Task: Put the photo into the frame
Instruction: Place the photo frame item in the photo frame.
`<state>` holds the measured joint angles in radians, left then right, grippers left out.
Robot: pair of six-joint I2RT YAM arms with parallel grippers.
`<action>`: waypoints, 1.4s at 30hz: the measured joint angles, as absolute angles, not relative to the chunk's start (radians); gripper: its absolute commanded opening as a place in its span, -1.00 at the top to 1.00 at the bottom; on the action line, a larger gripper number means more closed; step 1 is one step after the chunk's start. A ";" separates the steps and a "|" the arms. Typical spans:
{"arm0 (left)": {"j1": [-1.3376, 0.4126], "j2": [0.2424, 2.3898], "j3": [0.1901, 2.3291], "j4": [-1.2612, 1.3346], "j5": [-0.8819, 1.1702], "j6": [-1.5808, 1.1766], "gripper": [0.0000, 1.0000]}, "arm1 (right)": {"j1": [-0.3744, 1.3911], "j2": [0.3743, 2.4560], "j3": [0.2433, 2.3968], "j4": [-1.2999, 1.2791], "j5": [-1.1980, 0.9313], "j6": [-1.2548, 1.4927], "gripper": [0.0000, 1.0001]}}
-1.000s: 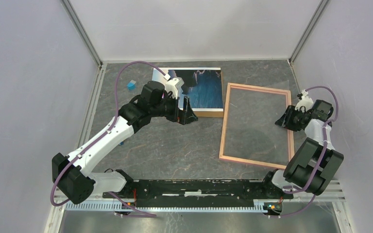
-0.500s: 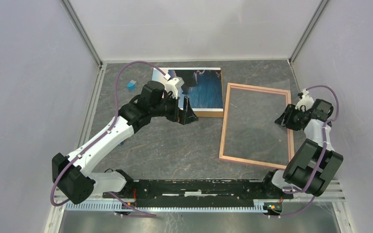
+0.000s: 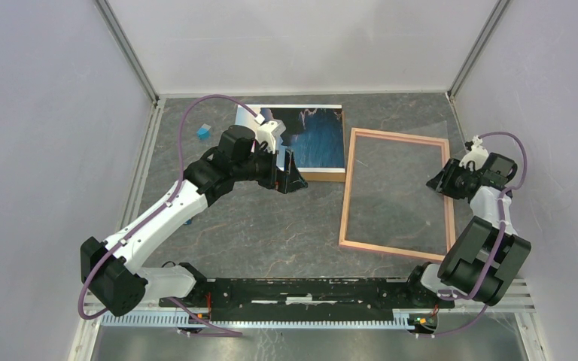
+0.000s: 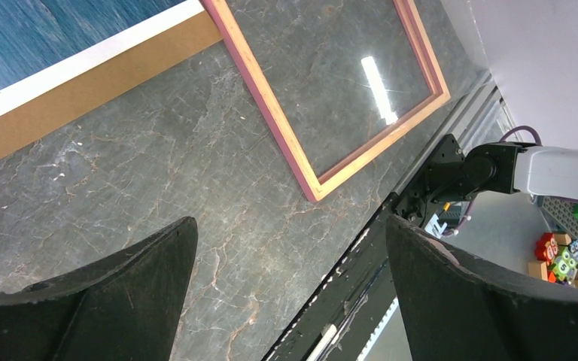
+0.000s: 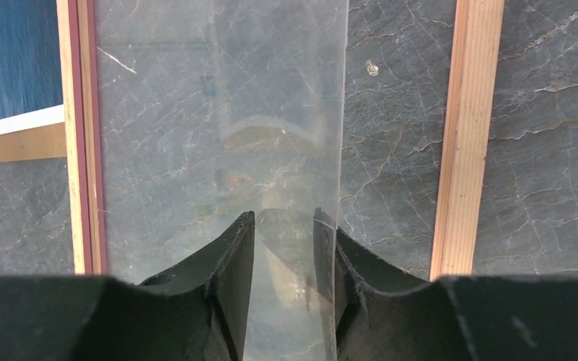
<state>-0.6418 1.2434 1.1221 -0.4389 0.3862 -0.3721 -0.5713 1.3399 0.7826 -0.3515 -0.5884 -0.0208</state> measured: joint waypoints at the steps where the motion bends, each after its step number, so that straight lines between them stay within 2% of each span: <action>1: -0.642 1.243 1.122 -0.439 0.389 -0.372 -1.00 | -0.571 1.340 0.782 -0.351 -0.591 -0.019 0.12; 7: -0.642 1.243 1.122 -0.439 0.396 -0.372 -1.00 | -0.571 1.338 0.781 -0.346 -0.592 -0.013 0.01; 10: -0.642 1.243 1.122 -0.439 0.396 -0.372 -1.00 | -0.571 1.335 0.781 -0.346 -0.593 -0.014 -0.24; 16: -0.642 1.243 1.122 -0.439 0.397 -0.372 -1.00 | -0.571 1.328 0.781 -0.355 -0.593 -0.023 -0.58; 22: -0.642 1.243 1.122 -0.439 0.400 -0.372 -1.00 | -0.569 1.324 0.781 -0.382 -0.574 -0.043 -0.74; 25: -0.642 1.243 1.122 -0.439 0.400 -0.372 -1.00 | -0.569 1.320 0.781 -0.400 -0.553 -0.058 -0.96; 42: -0.642 1.243 1.118 -0.435 0.403 -0.372 -1.00 | -0.567 1.289 0.914 -0.544 -0.301 -0.101 -0.96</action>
